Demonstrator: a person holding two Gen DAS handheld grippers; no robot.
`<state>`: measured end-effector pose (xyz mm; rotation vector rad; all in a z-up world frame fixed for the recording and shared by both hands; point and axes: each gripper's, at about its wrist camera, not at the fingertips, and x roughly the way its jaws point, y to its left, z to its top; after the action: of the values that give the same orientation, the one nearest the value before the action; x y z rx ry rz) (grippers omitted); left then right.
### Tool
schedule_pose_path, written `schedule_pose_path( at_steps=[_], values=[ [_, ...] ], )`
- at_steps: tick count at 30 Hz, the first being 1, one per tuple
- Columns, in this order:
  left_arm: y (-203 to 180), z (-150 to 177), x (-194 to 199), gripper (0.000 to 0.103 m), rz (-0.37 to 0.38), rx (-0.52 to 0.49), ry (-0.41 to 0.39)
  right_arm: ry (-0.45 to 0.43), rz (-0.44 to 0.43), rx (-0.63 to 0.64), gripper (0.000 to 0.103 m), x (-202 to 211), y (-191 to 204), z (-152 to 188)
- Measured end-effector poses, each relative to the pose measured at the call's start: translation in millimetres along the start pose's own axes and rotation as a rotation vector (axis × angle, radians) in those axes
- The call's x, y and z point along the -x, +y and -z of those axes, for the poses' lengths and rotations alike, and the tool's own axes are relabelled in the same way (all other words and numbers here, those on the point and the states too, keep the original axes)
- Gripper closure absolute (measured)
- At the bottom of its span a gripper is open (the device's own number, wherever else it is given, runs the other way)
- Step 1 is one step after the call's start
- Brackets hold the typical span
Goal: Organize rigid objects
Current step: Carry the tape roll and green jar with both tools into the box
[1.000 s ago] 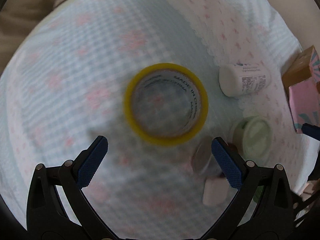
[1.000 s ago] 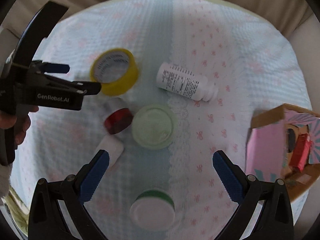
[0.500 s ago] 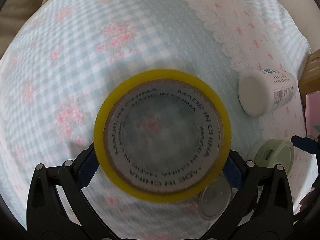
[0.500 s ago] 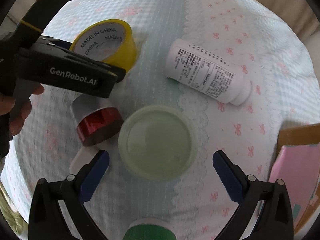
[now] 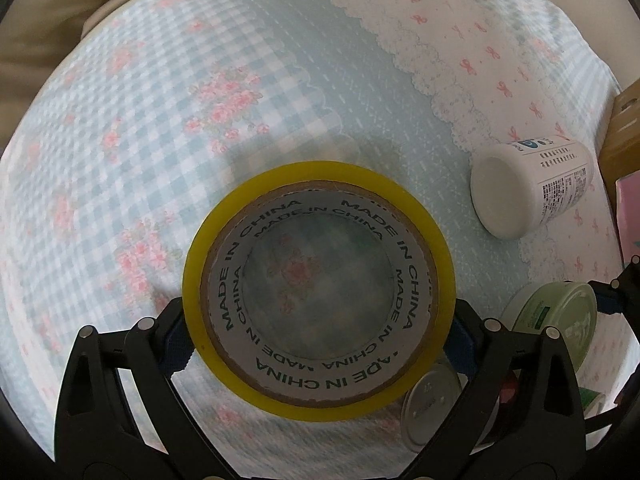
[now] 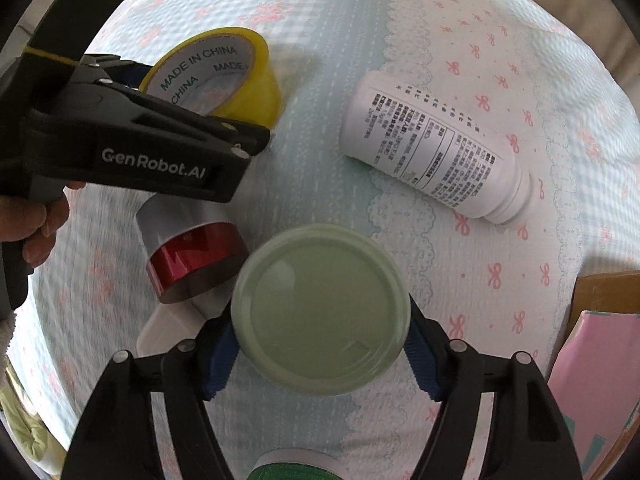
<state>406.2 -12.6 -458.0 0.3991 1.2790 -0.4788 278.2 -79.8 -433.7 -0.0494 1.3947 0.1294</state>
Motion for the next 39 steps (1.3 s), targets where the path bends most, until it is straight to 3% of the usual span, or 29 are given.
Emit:
schedule_pose_path(
  at_steps=[11, 22, 30, 39],
  values=[
    [18, 32, 64, 0.006, -0.023, 0.054, -0.051, -0.063, 0.023, -0.040, 0.035, 36, 2, 10],
    [7, 67, 199, 0.006, -0.058, 0.092, -0.156, -0.172, 0.016, -0.126, 0.035, 140, 5, 47],
    [-28, 85, 289, 0.006, -0.027, 0.125, -0.211, -0.199, 0.017, -0.224, 0.035, 241, -22, 76],
    [-115, 72, 332, 0.006, 0.000, 0.120, -0.261, -0.244, 0.044, -0.304, 0.035, 288, -98, 119]
  ],
)
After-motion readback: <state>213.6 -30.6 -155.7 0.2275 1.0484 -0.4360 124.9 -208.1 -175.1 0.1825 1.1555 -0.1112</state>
